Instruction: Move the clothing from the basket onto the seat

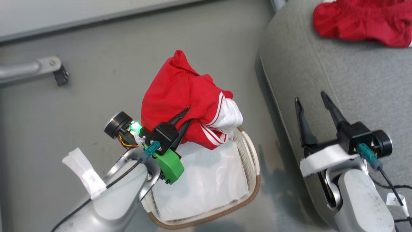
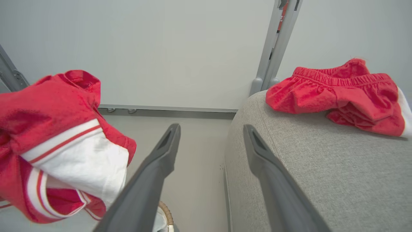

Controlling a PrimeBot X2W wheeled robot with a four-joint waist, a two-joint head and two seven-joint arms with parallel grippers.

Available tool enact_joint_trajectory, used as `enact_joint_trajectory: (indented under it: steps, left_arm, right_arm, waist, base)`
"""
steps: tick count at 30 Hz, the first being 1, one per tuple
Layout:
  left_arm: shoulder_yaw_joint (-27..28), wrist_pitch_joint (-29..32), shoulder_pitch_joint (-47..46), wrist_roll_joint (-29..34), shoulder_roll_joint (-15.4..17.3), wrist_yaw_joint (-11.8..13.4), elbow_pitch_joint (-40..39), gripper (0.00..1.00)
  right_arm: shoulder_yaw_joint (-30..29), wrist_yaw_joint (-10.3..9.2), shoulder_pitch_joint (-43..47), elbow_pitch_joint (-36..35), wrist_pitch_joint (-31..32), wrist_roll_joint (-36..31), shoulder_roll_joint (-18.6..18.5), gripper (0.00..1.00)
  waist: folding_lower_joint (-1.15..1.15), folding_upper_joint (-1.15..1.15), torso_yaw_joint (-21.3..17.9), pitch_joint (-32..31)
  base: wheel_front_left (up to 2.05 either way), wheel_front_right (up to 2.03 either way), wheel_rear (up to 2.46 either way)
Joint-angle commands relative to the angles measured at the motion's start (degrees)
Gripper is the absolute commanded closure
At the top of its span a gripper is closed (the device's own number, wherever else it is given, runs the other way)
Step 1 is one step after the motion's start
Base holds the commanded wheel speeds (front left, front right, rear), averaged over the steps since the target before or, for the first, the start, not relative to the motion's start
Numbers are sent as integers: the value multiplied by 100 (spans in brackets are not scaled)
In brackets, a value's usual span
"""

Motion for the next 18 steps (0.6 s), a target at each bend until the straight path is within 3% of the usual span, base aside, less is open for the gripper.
enact_joint_trajectory:
  steps: [1, 9, 18]
  left_arm:
    - [26, -3, -7, -64, 99, -4, -91, 100]
    - [225, 335, -656, -260, 471, -36, -806, 100]
    - [602, 767, -1257, -490, 811, -6, -1504, 100]
  right_arm:
    - [-13, -8, 185, 57, -26, -36, -25, 0]
    - [244, -8, 523, 210, -26, 71, -24, 0]
    - [725, -8, 385, 246, -26, 143, -24, 0]
  waist:
    - [0, 60, 301, -1006]
    - [0, 60, 317, -1634]
    - [0, 60, 236, -1854]
  base:
    - [0, 0, 0]
    - [0, 0, 0]
    - [0, 0, 0]
